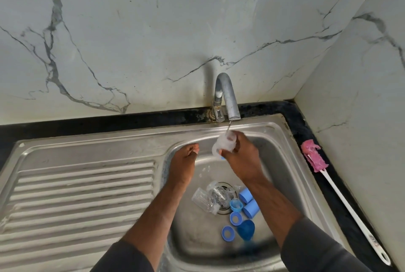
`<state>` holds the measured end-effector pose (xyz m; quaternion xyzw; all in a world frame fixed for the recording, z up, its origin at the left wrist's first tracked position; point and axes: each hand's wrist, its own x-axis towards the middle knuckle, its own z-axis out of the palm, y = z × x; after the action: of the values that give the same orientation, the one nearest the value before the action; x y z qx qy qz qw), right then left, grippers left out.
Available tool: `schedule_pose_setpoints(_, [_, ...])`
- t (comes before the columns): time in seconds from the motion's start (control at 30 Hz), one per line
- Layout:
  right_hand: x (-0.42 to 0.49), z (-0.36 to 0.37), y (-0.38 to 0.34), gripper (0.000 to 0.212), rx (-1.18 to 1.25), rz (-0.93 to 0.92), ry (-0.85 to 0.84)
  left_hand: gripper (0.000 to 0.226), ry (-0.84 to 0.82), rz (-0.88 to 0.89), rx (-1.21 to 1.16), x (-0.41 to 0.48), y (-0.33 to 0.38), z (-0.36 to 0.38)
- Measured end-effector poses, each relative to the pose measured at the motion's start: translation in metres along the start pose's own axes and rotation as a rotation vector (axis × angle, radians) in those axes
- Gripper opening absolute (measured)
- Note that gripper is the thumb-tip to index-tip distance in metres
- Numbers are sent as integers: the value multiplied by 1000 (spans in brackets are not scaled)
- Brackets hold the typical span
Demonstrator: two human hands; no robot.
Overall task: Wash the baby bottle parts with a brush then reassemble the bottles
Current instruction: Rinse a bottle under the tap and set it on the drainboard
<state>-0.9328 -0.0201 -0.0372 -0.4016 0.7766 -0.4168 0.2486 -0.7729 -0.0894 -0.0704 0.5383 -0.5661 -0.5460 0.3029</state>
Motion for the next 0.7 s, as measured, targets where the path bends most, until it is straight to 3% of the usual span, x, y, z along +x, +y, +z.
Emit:
schedule_pose_setpoints(0.03, [3, -1, -1, 49, 23, -8, -3, 20, -13, -11, -4, 1, 2, 1])
schedule_pose_setpoints(0.17, [11, 6, 13, 56, -99, 150, -327, 33, -87, -71, -48, 0, 4, 11])
schedule_pose_setpoints(0.37, [28, 8, 16, 45, 269, 343, -210, 21, -245, -103, -149, 4, 23, 30])
schedule_pose_setpoints(0.5, [41, 5, 8, 42, 490, 644, -207, 18, -358, -160, -40, 16, 44, 36])
schedule_pose_setpoints(0.6, [43, 3, 2, 42, 757, 813, -217, 33, -314, -224, 47, 23, 57, 40])
schedule_pose_setpoints(0.7, [42, 5, 1, 41, 879, 862, -208, 39, -251, -299, 185, 32, 73, 44])
